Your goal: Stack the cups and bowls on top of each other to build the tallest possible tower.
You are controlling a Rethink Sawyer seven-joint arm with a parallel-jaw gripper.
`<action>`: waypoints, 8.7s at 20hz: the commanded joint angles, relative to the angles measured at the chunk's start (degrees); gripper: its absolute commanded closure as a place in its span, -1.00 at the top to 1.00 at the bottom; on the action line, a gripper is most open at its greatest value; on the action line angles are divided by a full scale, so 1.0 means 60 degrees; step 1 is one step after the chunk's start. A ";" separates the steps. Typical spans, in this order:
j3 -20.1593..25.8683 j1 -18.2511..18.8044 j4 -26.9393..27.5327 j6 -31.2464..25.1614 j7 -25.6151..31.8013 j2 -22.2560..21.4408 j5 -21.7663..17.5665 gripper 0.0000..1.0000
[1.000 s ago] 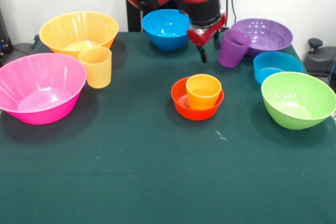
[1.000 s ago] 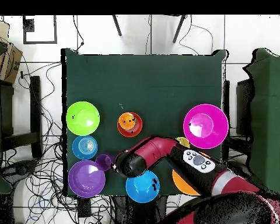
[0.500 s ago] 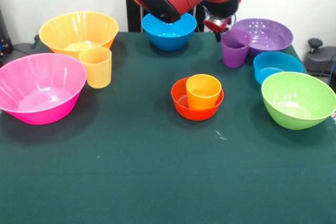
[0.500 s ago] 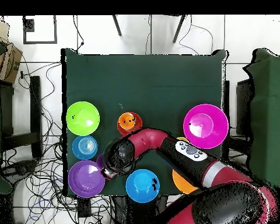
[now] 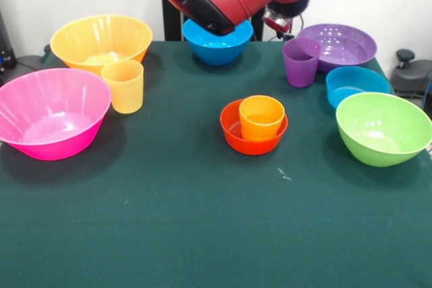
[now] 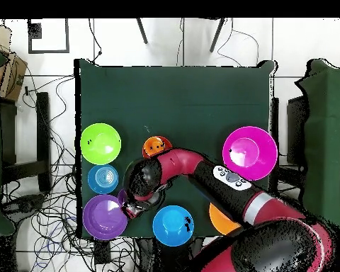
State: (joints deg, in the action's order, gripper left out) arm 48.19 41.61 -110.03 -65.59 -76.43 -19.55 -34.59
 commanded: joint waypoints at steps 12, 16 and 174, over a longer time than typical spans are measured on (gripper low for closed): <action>0.0042 0.1107 0.1280 -0.0681 0.3491 0.0382 -0.0960 1.00; 0.0176 0.1306 0.1601 -0.1598 0.4177 0.0201 -0.0942 1.00; -0.2384 0.2444 -0.3600 1.2407 -0.2016 0.0459 -0.0944 -1.00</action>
State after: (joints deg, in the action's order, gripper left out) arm 32.70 60.59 -129.04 -22.06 -81.30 -10.44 -29.40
